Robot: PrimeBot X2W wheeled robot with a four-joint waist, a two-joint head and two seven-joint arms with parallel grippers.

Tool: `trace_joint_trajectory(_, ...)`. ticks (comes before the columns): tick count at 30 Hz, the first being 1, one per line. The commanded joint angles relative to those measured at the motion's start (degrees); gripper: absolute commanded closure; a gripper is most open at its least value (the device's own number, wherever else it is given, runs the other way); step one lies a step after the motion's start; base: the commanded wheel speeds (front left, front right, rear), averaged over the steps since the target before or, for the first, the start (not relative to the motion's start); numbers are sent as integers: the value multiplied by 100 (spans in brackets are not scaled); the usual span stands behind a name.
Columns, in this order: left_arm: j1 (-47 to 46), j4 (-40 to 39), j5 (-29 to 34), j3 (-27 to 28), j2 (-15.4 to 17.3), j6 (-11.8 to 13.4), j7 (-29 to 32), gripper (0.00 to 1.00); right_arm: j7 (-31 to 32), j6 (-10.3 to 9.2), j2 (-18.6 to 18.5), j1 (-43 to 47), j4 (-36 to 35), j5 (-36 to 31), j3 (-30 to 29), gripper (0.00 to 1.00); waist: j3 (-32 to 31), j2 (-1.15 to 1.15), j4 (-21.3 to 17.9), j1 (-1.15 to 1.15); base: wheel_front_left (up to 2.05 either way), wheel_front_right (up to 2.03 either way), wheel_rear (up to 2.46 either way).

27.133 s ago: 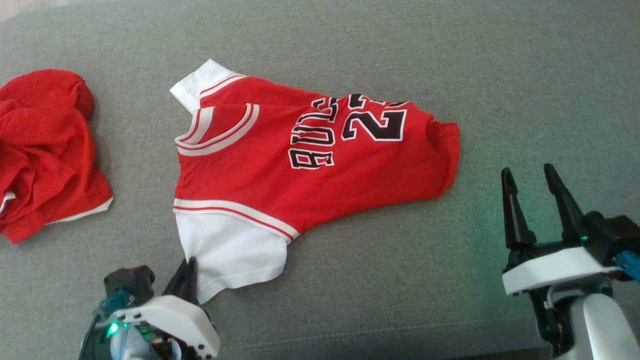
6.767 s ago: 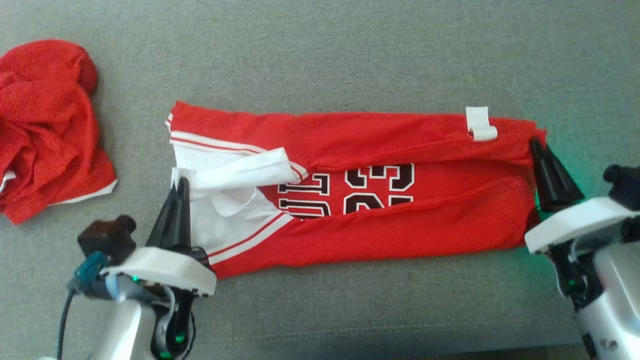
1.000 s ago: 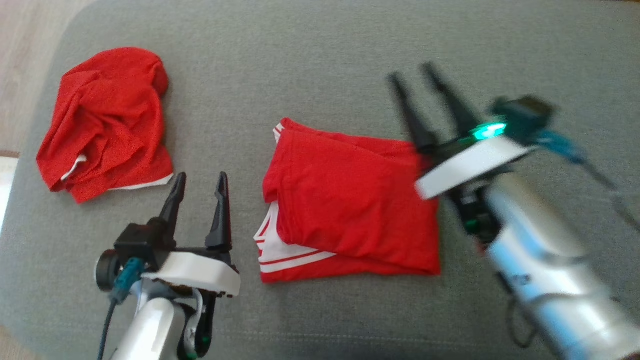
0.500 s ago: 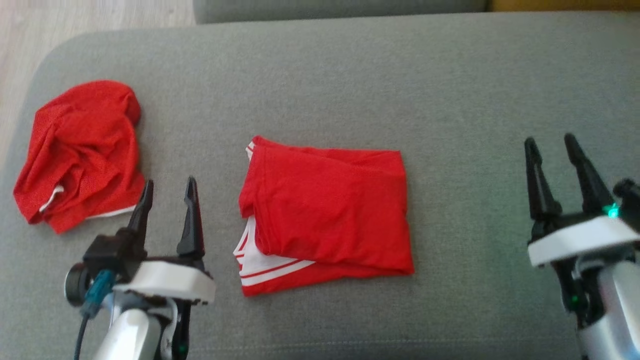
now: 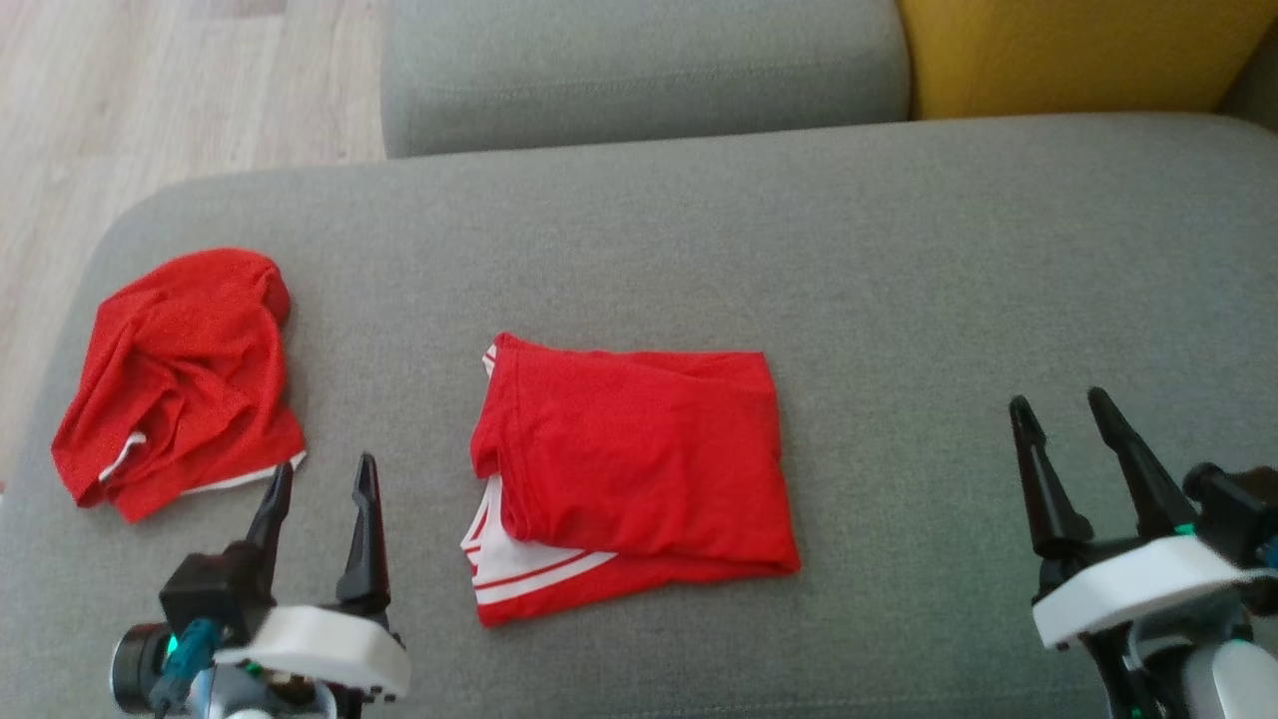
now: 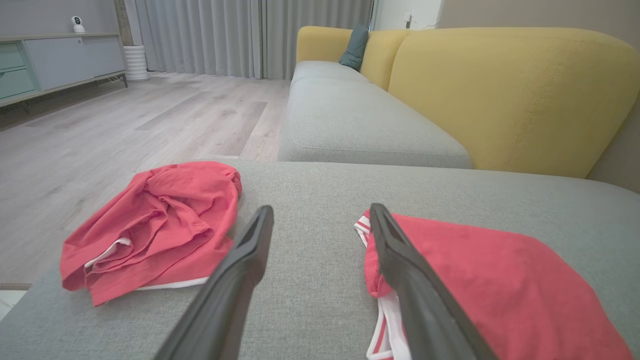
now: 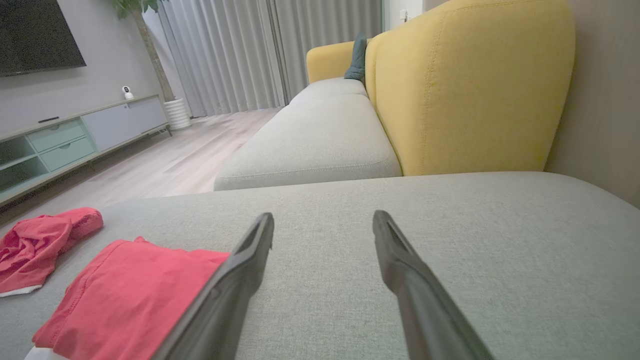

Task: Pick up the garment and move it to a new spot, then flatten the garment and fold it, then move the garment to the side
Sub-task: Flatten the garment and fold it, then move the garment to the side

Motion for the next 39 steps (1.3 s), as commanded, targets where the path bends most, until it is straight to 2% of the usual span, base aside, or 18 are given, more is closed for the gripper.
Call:
trace_joint_trajectory(1, -130, -262, -30, 188, 164, 33, 31, 0, 43, -5, 2, -47, -285, -78, 29, 0, -75, 0, -6, 0, 0, 0, 0)
trace_joint_trajectory(19, -59, -340, 30, 116, 299, 104, 119, 0, 199, -5, 133, 124, -427, -107, -96, 0, -139, 0, 33, 0, 0, 0, 0)
trace_joint_trajectory(39, -137, -408, 64, 78, 343, 209, 88, 0, 216, -5, 98, 91, -447, -164, -164, 0, -80, 0, 109, 0, 0, 0, 0)
